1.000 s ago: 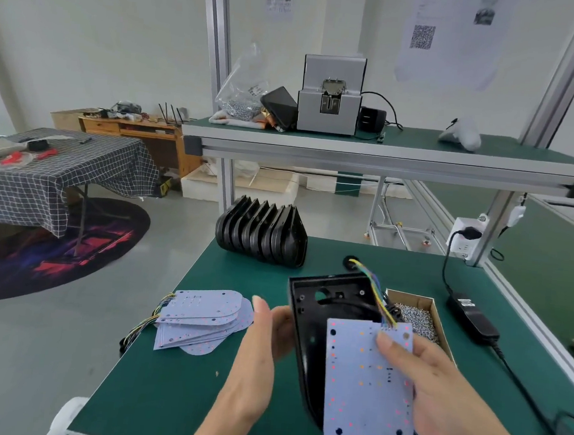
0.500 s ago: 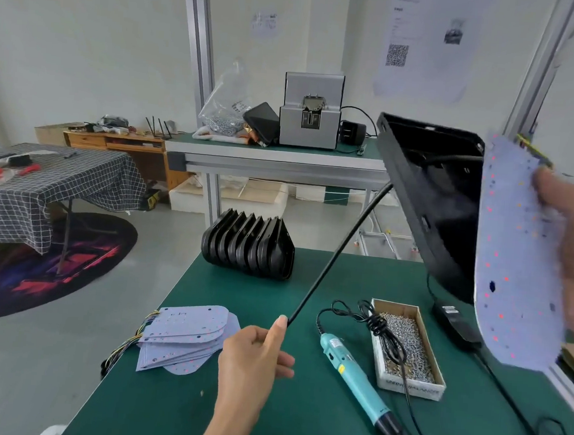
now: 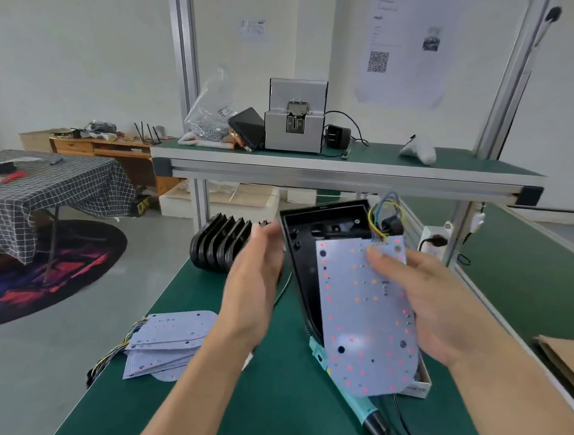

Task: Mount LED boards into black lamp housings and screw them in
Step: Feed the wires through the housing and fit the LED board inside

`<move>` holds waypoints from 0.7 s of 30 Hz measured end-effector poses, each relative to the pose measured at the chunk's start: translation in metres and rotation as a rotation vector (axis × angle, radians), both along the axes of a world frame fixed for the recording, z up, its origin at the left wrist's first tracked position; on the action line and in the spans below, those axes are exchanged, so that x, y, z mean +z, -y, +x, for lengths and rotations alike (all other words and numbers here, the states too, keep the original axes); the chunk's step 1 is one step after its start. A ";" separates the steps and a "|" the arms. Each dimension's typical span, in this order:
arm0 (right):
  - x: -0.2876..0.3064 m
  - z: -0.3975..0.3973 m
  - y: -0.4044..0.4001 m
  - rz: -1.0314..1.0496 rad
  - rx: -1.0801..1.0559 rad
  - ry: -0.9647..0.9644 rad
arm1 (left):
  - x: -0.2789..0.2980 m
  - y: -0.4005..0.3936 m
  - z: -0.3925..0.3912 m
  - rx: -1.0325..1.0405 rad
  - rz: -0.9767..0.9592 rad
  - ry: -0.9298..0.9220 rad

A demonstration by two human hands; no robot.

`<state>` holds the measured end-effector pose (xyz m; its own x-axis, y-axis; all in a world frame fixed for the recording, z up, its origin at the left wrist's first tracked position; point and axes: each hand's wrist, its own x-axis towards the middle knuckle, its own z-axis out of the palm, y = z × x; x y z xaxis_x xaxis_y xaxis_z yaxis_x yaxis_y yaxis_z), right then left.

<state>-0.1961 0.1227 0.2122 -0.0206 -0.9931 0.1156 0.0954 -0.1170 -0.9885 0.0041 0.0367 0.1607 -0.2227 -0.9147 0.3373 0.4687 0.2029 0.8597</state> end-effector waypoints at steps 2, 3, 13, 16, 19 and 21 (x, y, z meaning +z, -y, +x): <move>-0.010 0.009 0.001 0.012 0.049 -0.002 | 0.002 -0.009 -0.004 -0.193 0.088 -0.001; -0.013 0.012 0.001 0.011 0.071 -0.006 | 0.001 -0.013 -0.005 -0.233 0.109 0.016; -0.028 0.007 -0.002 0.117 0.065 -0.051 | -0.044 -0.007 0.004 0.117 0.170 0.041; -0.033 -0.007 -0.005 0.140 0.001 -0.033 | -0.057 -0.004 0.009 0.160 -0.041 0.042; -0.032 -0.014 -0.006 0.093 0.022 0.078 | -0.069 -0.007 0.011 0.127 -0.034 0.002; -0.032 -0.012 -0.005 0.065 0.050 0.176 | -0.074 -0.008 0.008 0.155 -0.027 -0.002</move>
<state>-0.2081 0.1274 0.1806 0.0150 -0.9986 0.0500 0.2717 -0.0441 -0.9614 0.0124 0.0450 0.0864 -0.0787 -0.9287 0.3624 0.4320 0.2959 0.8519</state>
